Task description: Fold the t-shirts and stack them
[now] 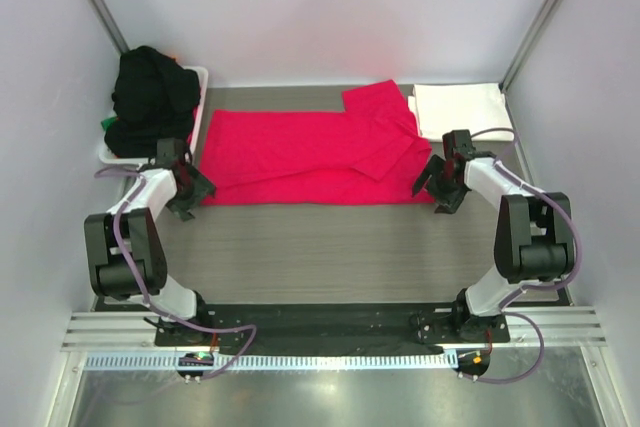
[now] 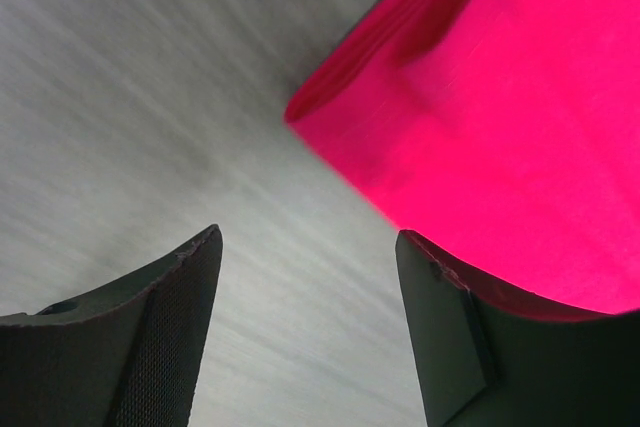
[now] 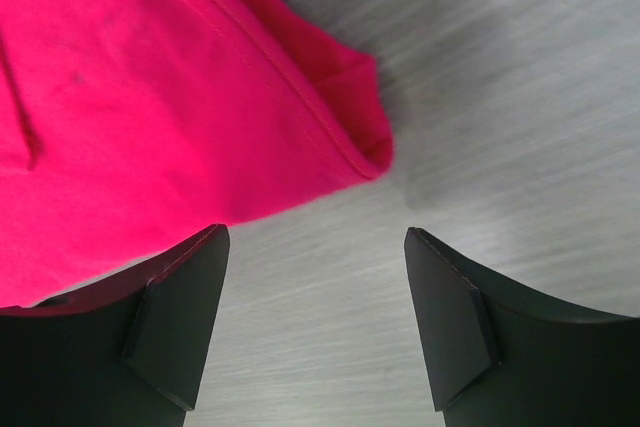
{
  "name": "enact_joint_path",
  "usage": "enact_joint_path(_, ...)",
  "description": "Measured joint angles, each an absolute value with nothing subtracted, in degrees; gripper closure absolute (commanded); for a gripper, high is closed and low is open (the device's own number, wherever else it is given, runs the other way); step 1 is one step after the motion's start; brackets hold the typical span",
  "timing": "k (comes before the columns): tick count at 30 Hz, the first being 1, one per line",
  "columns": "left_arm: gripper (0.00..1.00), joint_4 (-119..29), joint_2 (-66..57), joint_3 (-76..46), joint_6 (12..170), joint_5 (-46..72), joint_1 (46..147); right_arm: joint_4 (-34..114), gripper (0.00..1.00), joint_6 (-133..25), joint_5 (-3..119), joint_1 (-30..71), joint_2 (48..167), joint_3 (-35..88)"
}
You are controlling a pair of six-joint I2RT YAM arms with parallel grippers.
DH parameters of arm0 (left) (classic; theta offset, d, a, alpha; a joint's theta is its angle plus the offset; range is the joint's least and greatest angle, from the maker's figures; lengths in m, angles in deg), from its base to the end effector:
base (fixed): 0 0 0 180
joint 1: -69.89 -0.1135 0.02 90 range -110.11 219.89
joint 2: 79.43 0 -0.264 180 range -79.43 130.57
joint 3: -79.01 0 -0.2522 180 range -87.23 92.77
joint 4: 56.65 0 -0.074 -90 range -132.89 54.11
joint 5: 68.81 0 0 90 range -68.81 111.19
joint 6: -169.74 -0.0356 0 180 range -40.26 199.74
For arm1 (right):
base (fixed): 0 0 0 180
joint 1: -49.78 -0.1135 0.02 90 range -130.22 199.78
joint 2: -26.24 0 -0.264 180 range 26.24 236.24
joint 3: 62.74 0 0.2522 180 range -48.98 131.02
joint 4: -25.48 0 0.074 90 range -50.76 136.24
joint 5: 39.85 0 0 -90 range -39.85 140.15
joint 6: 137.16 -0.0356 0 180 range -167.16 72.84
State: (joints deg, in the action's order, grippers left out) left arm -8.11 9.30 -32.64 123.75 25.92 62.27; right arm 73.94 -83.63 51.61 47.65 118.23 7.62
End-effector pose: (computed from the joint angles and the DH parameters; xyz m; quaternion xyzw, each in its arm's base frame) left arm 0.2870 0.0414 0.1875 -0.4345 0.8810 -0.0185 0.1863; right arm 0.3007 0.0121 0.1813 0.2886 0.9416 0.0690 0.1590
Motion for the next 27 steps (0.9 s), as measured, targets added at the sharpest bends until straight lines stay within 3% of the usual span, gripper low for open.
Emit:
enact_joint_path(9,0.39,-16.9,10.6,-34.7,127.4,27.6,61.9,68.2,0.31,-83.1,54.6,48.4,121.9,7.7)
enact_joint_path(12,0.47,-19.0,12.6,-35.5,128.1,28.1,61.9,67.5,0.45,-82.8,54.6,48.6,122.5,7.8)
enact_joint_path(15,0.57,-20.8,13.1,-35.9,129.0,28.8,61.9,67.1,0.65,-82.3,54.4,48.8,123.1,7.8)
enact_joint_path(18,0.65,-22.9,13.6,-36.1,129.7,29.4,61.9,66.6,0.77,-81.8,54.2,48.8,123.7,7.9)
enact_joint_path(22,0.95,-25.2,14.6,-36.1,130.6,30.0,61.9,66.5,0.96,-81.3,53.9,48.9,124.6,8.5)
enact_joint_path(23,1.00,-25.5,14.8,-36.1,131.0,30.1,61.9,66.4,0.99,-81.2,53.9,48.9,124.7,8.7)
enact_joint_path(27,1.00,-24.6,15.1,-35.0,131.6,29.9,61.9,69.2,0.99,-80.9,52.8,48.8,126.0,11.7)
